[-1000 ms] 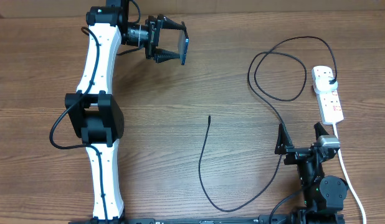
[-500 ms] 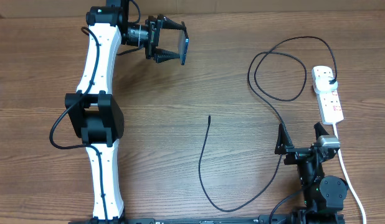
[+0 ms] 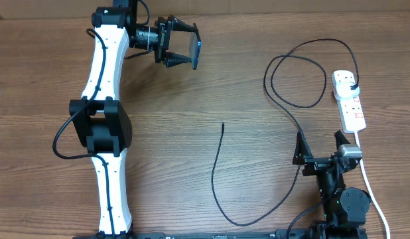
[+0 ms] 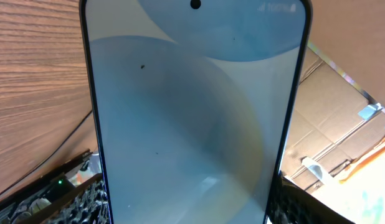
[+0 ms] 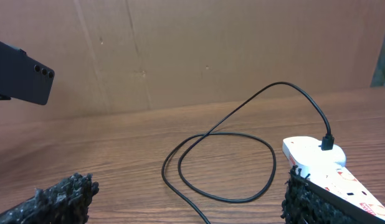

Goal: Plug charger to phone and switch on socket
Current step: 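Hold the phone raised upright in the left gripper, then raise the right gripper and reach it toward the held phone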

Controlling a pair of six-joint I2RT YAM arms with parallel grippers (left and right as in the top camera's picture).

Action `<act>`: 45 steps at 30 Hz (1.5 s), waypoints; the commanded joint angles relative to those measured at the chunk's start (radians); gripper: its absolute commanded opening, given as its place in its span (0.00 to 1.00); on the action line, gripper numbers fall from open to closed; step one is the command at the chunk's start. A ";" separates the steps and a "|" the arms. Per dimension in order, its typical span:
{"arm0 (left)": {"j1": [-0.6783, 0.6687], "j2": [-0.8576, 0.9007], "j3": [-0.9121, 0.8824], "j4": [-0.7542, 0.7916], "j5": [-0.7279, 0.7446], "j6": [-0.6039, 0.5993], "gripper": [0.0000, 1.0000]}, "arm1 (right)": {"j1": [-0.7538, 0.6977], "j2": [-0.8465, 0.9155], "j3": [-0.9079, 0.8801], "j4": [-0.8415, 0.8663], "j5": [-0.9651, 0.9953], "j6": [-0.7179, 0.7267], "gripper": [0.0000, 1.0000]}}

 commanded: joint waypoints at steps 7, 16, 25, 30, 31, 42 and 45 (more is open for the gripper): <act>-0.008 -0.001 0.035 0.001 0.022 0.002 0.04 | 0.006 -0.010 -0.011 0.004 0.002 0.006 1.00; -0.014 -0.001 0.035 0.001 -0.010 0.005 0.04 | 0.006 -0.010 -0.011 0.004 0.002 0.006 1.00; -0.072 -0.001 0.035 0.000 -0.199 0.029 0.05 | 0.006 -0.010 -0.011 0.004 0.002 0.006 1.00; -0.111 -0.001 0.035 -0.015 -0.332 0.061 0.04 | 0.006 -0.010 -0.011 0.004 0.002 0.006 1.00; -0.118 -0.001 0.034 -0.025 -0.365 0.061 0.04 | 0.006 -0.010 -0.011 0.004 0.002 0.006 1.00; -0.168 -0.001 0.034 -0.148 -0.687 0.074 0.04 | 0.006 -0.010 -0.011 0.004 0.002 0.006 1.00; -0.176 -0.001 0.034 -0.159 -0.730 0.095 0.04 | 0.006 -0.010 -0.011 0.004 0.003 0.006 1.00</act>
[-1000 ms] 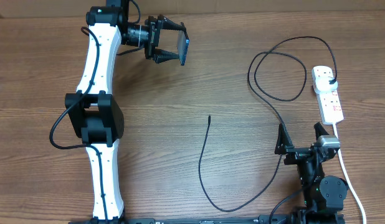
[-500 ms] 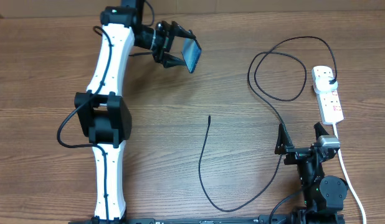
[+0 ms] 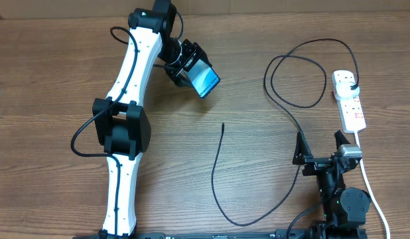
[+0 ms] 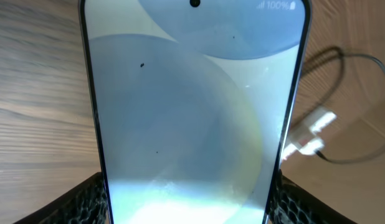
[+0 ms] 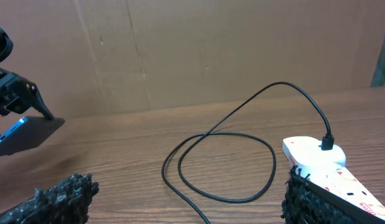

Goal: Plug charger to phone and switch on socket
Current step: 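Raise the right gripper and reach it toward the held phone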

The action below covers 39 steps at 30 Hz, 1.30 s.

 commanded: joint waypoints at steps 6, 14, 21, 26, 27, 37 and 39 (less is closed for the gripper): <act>-0.024 -0.001 0.034 -0.041 -0.160 0.088 0.04 | 0.006 -0.010 -0.011 0.005 0.002 0.006 1.00; -0.032 -0.001 0.034 -0.043 -0.159 0.133 0.04 | 0.006 -0.010 -0.005 0.130 -0.042 0.054 1.00; -0.032 -0.001 0.034 -0.042 -0.139 0.149 0.04 | 0.003 0.009 0.145 -0.003 -0.069 0.051 1.00; -0.033 -0.001 0.034 -0.043 -0.131 0.148 0.04 | 0.004 0.141 0.313 -0.111 -0.071 0.047 1.00; -0.033 -0.001 0.034 -0.043 -0.128 0.148 0.04 | 0.004 0.182 0.349 -0.127 -0.080 0.047 1.00; -0.033 -0.001 0.034 -0.043 -0.109 0.148 0.04 | 0.004 0.753 0.745 -0.301 -0.348 0.135 1.00; -0.033 -0.001 0.034 -0.042 -0.109 0.148 0.04 | 0.004 0.866 0.802 -0.304 -0.418 0.161 1.00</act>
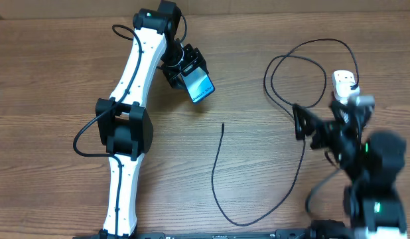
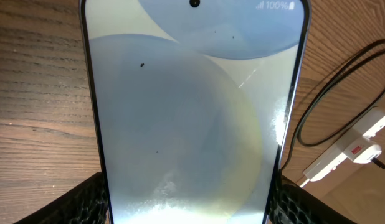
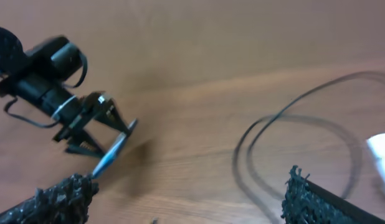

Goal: Plug charger to phone and switch on socket
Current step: 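Raise the right gripper and reach it toward the held phone, then close the right gripper on the phone's edge beside the left gripper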

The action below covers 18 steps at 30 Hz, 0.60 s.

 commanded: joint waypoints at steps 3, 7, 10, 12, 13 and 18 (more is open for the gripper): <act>-0.006 -0.001 0.032 -0.002 0.037 0.007 0.04 | 0.004 0.253 0.115 0.067 -0.293 0.094 1.00; -0.006 -0.001 0.032 -0.002 0.038 -0.005 0.04 | 0.004 0.425 0.116 0.248 -0.520 0.207 1.00; -0.006 -0.001 0.032 -0.002 0.038 -0.012 0.04 | 0.004 0.533 0.116 0.309 -0.556 0.352 1.00; -0.006 -0.001 0.032 -0.002 0.039 -0.012 0.04 | 0.004 0.599 0.116 0.327 -0.555 0.460 1.00; -0.006 -0.001 0.032 -0.002 0.039 -0.012 0.04 | 0.004 0.618 0.116 0.335 -0.556 0.480 1.00; -0.007 -0.001 0.032 -0.002 0.046 -0.035 0.04 | 0.005 0.728 0.116 0.363 -0.541 0.499 1.00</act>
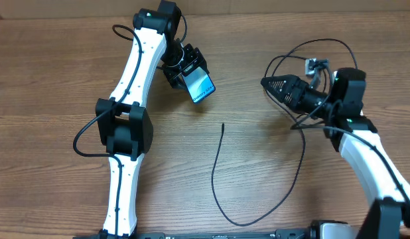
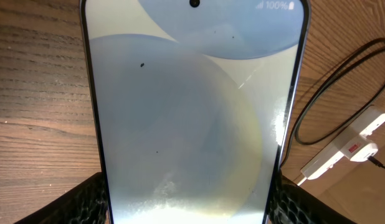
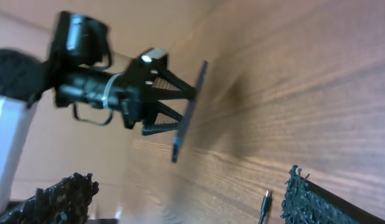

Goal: Plug charger to phone and switch on socket
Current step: 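Close the right gripper on the phone's edge beside the left gripper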

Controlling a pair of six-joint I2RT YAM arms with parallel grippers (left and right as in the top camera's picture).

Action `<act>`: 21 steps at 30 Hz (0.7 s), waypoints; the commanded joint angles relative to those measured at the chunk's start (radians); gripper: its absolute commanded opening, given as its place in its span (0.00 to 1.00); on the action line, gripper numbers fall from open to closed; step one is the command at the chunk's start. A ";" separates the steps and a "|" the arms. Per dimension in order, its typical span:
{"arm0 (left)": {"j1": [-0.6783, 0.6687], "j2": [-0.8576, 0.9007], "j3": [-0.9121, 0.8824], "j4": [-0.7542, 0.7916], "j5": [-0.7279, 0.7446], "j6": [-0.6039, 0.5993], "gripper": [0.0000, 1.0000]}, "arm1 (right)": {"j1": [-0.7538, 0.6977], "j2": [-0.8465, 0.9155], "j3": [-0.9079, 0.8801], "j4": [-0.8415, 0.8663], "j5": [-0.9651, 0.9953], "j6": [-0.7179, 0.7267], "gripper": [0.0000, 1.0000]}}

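My left gripper (image 1: 192, 76) is shut on the phone (image 1: 200, 85) and holds it tilted above the table at the far centre. The lit screen (image 2: 192, 112) fills the left wrist view, between black finger pads (image 2: 86, 199). My right gripper (image 1: 268, 84) is open and empty. It points left toward the phone, which shows edge-on (image 3: 189, 112) in the right wrist view. The charger cable's free plug (image 1: 222, 125) lies on the table, and its tip (image 3: 265, 200) shows near my right finger (image 3: 311, 199). The white socket strip (image 2: 348, 146) shows only in the left wrist view.
The black cable (image 1: 294, 159) loops over the wooden table (image 1: 46, 153) from the mid-front up to coils (image 1: 311, 46) at the far right, under my right arm. The white left arm (image 1: 135, 73) spans the left half.
My right arm has moved toward the far side and to the left, and its open gripper now points at the phone above the cable coils. The left gripper and phone have not moved.
At first my left gripper held the phone upright at the far left-centre, and my right arm rested at the near right edge. Then the phone was further right, tilted screen-up. Later my right arm was raised over the right side, and it now reaches toward the phone.
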 commanded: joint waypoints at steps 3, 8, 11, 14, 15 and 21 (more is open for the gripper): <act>-0.007 -0.001 0.032 -0.002 0.051 -0.046 0.04 | 0.006 0.090 0.023 0.018 -0.027 0.069 1.00; -0.011 -0.001 0.032 -0.002 0.054 -0.113 0.04 | 0.017 0.123 0.021 0.018 0.003 0.068 1.00; -0.025 -0.001 0.032 -0.002 0.052 -0.143 0.04 | 0.046 0.123 0.021 0.019 0.038 0.031 1.00; -0.043 -0.001 0.032 0.006 0.045 -0.173 0.04 | 0.087 0.123 0.020 0.018 0.084 0.008 1.00; -0.050 -0.001 0.032 0.010 0.044 -0.188 0.04 | 0.109 0.123 0.021 0.019 0.101 0.008 1.00; -0.085 -0.001 0.032 0.010 0.037 -0.328 0.04 | 0.191 0.123 0.021 0.019 0.193 0.008 1.00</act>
